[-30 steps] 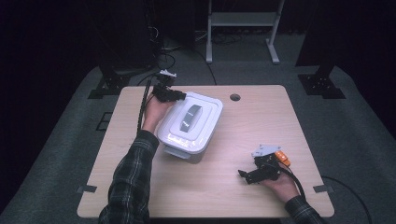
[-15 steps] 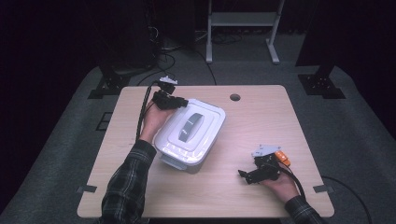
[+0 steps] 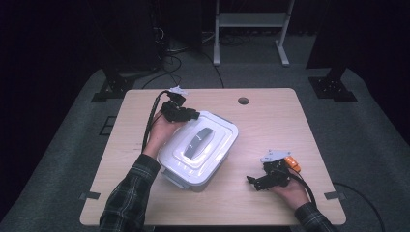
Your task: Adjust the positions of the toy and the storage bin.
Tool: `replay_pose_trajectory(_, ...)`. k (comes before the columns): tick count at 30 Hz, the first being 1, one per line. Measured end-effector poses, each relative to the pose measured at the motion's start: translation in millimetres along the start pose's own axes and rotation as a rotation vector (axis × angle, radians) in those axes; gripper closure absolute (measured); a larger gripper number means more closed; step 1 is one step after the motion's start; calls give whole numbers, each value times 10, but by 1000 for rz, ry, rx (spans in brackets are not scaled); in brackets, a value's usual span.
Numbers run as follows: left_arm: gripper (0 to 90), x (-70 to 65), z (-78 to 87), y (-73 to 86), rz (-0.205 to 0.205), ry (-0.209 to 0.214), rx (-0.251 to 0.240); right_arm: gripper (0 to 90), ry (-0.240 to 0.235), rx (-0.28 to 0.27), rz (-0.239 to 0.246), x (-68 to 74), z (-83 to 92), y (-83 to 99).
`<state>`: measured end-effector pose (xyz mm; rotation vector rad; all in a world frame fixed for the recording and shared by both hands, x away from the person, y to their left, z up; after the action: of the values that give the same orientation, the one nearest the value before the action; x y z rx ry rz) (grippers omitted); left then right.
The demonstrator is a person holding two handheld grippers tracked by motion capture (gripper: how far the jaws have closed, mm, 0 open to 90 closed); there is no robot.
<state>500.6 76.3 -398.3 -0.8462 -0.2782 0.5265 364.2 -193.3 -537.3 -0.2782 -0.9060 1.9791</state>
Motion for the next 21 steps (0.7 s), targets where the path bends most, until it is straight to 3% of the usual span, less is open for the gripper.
replay_pose_trajectory(5,702,-58,24,10,-9,9,8,0,0,1,-2,1,0,1)
replay_pose_trajectory(9,597,-46,89,49,14,12,5,0,0,1,-1,1,0,1)
replay_pose_trajectory(21,536,-204,457,293,18,10,8,0,0,0,-3,1,-1,0)
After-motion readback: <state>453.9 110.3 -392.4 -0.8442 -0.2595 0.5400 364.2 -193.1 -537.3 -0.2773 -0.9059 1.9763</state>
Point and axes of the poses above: each handheld gripper's, and its own axes: z roughly backward along the jaws, y roughly out of its underside, x roughly to its left, the point moved 7 cm from there along -z, roughly forward along the jaws, and after that the axes turned 12 degrees about -z, right-handed, at the moved point
